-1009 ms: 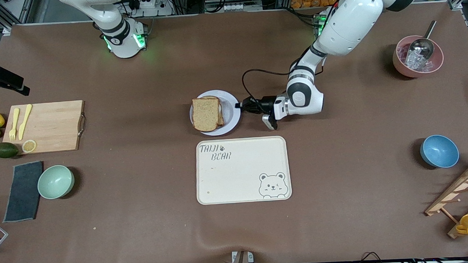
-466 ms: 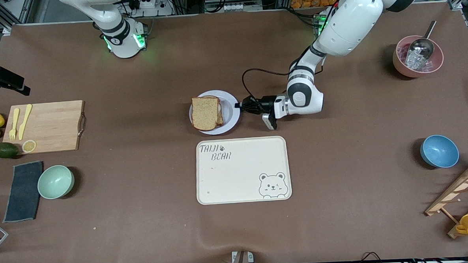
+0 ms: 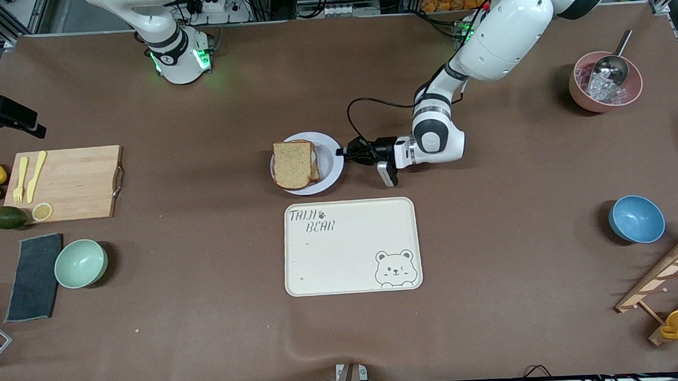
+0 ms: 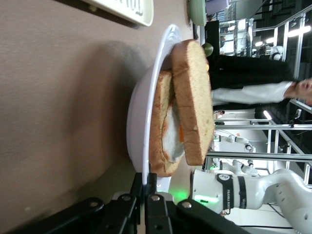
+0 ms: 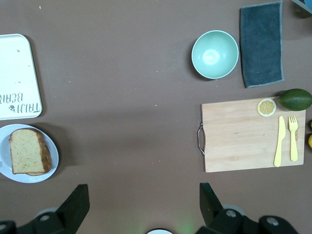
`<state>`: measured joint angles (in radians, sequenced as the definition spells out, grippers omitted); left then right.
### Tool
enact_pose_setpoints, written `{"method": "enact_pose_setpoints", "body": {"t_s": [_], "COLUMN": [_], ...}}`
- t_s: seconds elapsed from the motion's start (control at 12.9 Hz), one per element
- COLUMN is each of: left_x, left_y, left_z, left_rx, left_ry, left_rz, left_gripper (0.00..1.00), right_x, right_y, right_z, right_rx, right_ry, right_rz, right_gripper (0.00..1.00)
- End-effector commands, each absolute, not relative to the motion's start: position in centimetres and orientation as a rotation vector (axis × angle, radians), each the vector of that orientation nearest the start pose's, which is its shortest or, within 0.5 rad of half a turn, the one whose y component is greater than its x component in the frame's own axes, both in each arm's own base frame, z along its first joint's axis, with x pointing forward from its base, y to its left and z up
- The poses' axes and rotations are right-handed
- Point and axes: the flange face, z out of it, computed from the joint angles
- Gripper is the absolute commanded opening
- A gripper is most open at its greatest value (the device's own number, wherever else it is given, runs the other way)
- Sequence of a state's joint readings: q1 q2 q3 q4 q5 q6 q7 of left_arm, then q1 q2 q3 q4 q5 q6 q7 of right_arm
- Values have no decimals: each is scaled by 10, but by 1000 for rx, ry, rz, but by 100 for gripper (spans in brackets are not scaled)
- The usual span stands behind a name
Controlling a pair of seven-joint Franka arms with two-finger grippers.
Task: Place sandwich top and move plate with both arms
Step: 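Slide the plate with the left gripper onto the bear tray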
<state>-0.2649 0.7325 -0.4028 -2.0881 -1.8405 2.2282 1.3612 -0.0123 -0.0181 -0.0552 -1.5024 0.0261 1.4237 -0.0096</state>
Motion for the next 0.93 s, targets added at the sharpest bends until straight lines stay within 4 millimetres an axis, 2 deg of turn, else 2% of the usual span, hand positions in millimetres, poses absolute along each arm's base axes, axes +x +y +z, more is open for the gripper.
{"method": "enact_pose_setpoints", "body": {"t_s": [0.0,0.47,0.7,0.85], "left_x": [405,418,418,427], "left_y": [-373,-368,-364,-359], "left_z": [101,127,142,151], "left_rx": [1823,1823,1828,1824], "left_ry": [-156,-148,-147,-143], "left_rz": [13,41,45,70], "left_gripper": [0,0,0,0], "right_x": [531,531,532,532], "right_y": [-30,-30,-25,-26], "right_z": [658,658,658,658], "right_rx": [-3115,-3113,-3116,-3115], "right_ry": [106,108,92,96], "right_rz": [80,78,78,78], "right_gripper": [100,100,100,100]}}
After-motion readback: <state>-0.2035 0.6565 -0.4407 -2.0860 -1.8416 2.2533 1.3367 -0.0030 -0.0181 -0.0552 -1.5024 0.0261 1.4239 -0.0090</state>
